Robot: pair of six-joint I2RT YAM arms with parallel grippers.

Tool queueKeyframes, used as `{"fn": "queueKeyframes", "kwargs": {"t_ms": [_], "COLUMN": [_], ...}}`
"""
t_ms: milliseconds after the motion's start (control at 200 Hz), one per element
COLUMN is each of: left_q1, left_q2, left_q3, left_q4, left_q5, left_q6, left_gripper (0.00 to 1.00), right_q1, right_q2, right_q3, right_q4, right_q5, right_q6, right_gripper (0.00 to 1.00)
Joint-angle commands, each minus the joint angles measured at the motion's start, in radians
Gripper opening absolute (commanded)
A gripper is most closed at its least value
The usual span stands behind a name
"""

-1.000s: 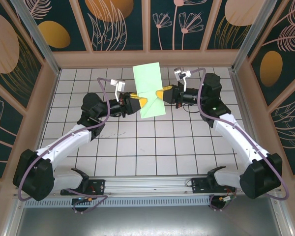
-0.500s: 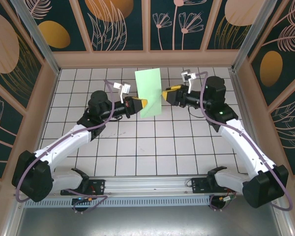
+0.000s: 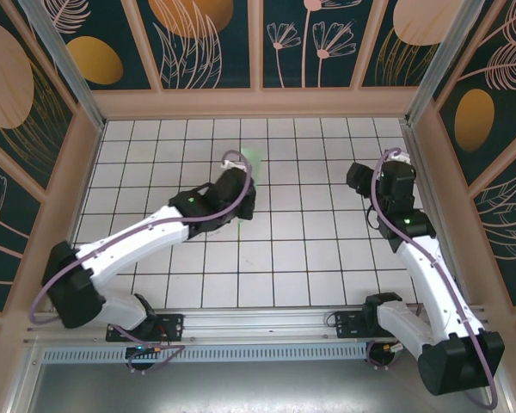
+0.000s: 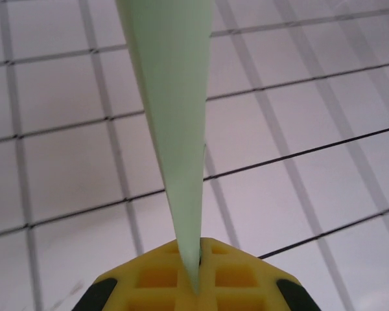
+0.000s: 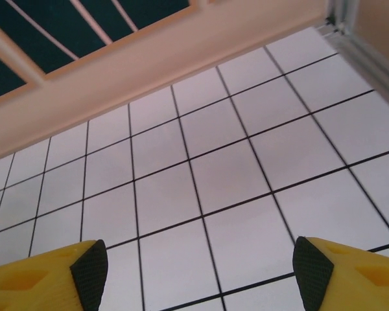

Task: Fold a paper plane with a square sheet of paper (fold left side to right side)
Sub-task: Turn over the paper at the center of the table.

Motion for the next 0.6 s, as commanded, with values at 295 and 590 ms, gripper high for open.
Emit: {"fn": "queueKeyframes", "kwargs": {"t_ms": [295, 590], "left_q1": [-0.061, -0.061], "left_q2": [0.401, 0.562], "left_q3": [0.27, 0.428], "left_q4": [-0.534, -0.594], "left_q5": [-0.181, -0.083], "left_q6": [-0.245, -0.15], "left_gripper": [0.0, 0.03], "right_q1": [-0.013, -0.013], "right_q2": [-0.019, -0.024], "right_q3": [-0.054, -0.066], "right_q4": [0.043, 0.026], "right_q5": [0.015, -0.005], "right_q6": [0.057, 0.07], "right_gripper": [0.79, 0.79]}}
